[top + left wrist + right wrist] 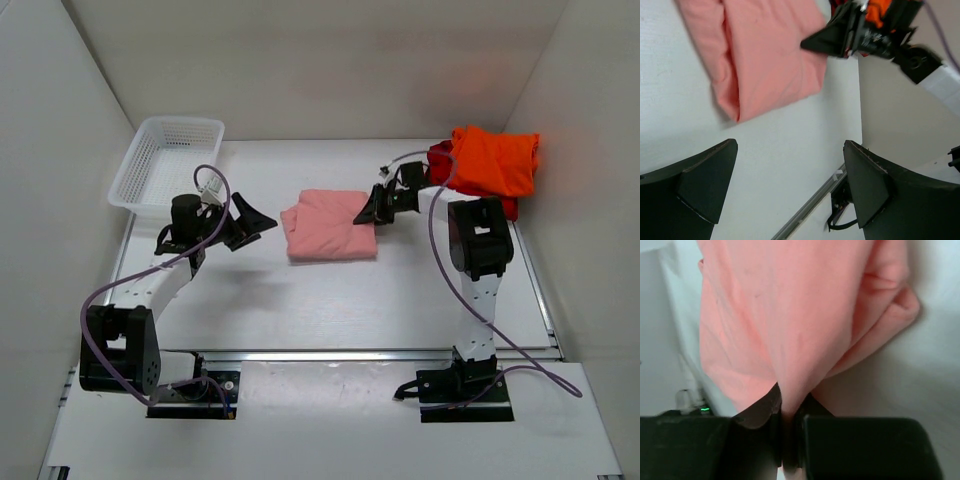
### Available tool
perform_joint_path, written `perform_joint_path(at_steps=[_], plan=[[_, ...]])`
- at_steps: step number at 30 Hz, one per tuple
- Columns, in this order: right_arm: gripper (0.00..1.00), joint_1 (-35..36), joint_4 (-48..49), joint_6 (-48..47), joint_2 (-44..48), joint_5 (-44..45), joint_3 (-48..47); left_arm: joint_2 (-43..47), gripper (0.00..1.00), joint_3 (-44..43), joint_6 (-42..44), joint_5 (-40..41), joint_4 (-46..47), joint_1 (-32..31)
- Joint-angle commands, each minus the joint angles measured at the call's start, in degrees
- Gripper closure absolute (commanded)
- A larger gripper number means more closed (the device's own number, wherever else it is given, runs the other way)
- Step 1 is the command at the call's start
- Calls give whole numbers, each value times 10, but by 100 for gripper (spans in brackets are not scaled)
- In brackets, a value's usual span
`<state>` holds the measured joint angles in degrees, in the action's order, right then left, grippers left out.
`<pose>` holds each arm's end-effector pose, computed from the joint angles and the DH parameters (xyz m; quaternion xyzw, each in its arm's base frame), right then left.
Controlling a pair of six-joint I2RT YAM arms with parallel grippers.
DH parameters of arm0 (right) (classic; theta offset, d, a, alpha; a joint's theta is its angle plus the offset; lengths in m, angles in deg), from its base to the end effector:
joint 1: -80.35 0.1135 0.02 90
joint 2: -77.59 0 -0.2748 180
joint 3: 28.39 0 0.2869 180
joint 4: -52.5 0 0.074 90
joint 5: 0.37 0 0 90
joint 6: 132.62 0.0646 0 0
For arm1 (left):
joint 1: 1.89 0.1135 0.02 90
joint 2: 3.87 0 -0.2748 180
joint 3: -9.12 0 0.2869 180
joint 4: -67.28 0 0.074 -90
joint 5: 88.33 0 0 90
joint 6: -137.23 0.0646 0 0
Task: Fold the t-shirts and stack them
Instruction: Put the neatly folded tshirt into the corner of the board with the right arm
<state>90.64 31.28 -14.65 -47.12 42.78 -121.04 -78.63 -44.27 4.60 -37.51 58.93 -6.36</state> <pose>0.4740 0.1340 0.0924 0.0101 0.8798 0.4512 0.1494 0.3185 -0.0658 0.2126 -0.1072 0.8250 -0.4548 0.3178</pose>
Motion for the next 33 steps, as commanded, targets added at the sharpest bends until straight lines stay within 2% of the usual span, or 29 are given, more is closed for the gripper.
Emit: perform_joint_path(at_steps=[1,4,8,12,15,19,24,33], plan=[[100,-8,-179,-226,65,118,-106,23,1,24,-10,-10,15,-7],[100,-10,-236,-307,94,212,-142,24,1,26,-17,-13,23,-16],[100,-28,-232,-345,161,302,-142,22,1,19,-11,-8,16,-17],[100,-66,-195,-375,220,331,-129,14,1,20,-11,-8,20,-17],[100,-102,-194,-418,239,344,-159,4,1,22,-10,-10,23,-24],[100,-174,-208,-452,220,343,-212,0,2,29,-10,-10,29,-30],[100,-270,-217,-451,144,298,-299,-12,2,17,4,-7,14,-33],[100,-295,-197,-453,40,366,-387,-17,1,-10,40,3,-35,-28]])
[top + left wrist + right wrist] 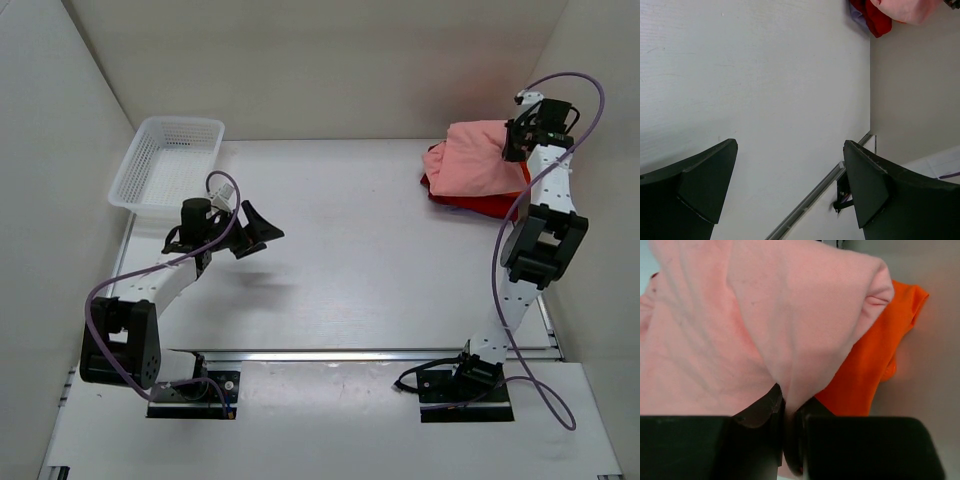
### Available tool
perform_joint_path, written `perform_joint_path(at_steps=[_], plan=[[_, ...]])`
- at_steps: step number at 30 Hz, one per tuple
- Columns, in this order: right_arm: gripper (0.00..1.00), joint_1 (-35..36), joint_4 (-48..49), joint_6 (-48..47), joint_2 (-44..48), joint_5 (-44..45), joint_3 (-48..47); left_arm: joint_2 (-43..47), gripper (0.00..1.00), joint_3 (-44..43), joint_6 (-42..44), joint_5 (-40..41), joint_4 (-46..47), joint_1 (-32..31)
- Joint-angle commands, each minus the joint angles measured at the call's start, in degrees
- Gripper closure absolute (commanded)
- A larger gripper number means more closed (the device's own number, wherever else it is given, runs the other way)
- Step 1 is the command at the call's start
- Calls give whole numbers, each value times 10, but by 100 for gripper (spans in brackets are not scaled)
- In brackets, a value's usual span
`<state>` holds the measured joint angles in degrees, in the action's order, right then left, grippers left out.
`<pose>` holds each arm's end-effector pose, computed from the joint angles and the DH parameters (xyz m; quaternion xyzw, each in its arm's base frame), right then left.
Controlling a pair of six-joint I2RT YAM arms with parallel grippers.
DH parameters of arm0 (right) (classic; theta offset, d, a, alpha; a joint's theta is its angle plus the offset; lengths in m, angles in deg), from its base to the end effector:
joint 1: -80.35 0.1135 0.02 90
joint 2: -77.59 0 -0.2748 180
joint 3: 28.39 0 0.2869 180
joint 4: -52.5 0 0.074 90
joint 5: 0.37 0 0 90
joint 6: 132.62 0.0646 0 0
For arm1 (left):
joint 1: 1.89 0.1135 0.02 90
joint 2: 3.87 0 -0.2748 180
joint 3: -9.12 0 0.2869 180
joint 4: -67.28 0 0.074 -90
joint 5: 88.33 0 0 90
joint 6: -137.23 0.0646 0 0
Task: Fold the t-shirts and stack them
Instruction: Put the neatly folded tshirt into the corner of the board with the right arm
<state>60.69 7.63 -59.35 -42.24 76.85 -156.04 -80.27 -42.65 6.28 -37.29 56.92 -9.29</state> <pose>0.5230 -0.1717 0.3084 -0.0269 0.8905 -0.0437 0.4520 0.3101 -0.0812 0.1898 -0.0939 0.8451 -0.4481 0.2761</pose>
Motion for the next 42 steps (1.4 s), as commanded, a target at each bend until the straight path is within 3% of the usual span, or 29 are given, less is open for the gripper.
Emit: perform_joint_path(at_steps=[1,4,7,10,11,13,16,17,22,24,27,30,33,38,42], plan=[[100,9,61,-6,-16,48,-34,-7,1,-27,24,4,-15,0],[100,26,101,-3,-37,160,-45,-10,1,-29,28,11,-17,-7],[100,38,81,18,-65,251,-104,-14,1,-34,41,24,-41,-13],[99,52,105,18,-60,352,-96,-22,1,-47,65,28,-71,-12],[90,62,125,14,-50,393,-76,-27,1,-49,75,23,-78,-9],[52,71,152,11,-31,441,-46,-28,1,-55,89,15,-102,-1],[19,71,157,28,14,459,-8,-20,1,-46,104,11,-114,9],[1,70,150,39,37,458,2,-10,1,-37,105,9,-114,12],[1,51,135,109,174,401,124,32,2,-21,110,-35,-87,15],[1,39,177,151,274,325,251,63,1,-23,118,-31,-94,7],[1,38,221,165,385,293,399,109,2,-31,144,-37,-105,-4],[1,72,212,154,467,275,494,181,1,-61,188,32,-159,-44],[1,130,182,144,543,289,560,265,1,-57,211,69,-167,-61],[1,208,191,166,703,256,671,387,1,-23,208,42,-141,9],[1,227,169,200,759,245,687,378,1,-21,197,-30,-67,-15]])
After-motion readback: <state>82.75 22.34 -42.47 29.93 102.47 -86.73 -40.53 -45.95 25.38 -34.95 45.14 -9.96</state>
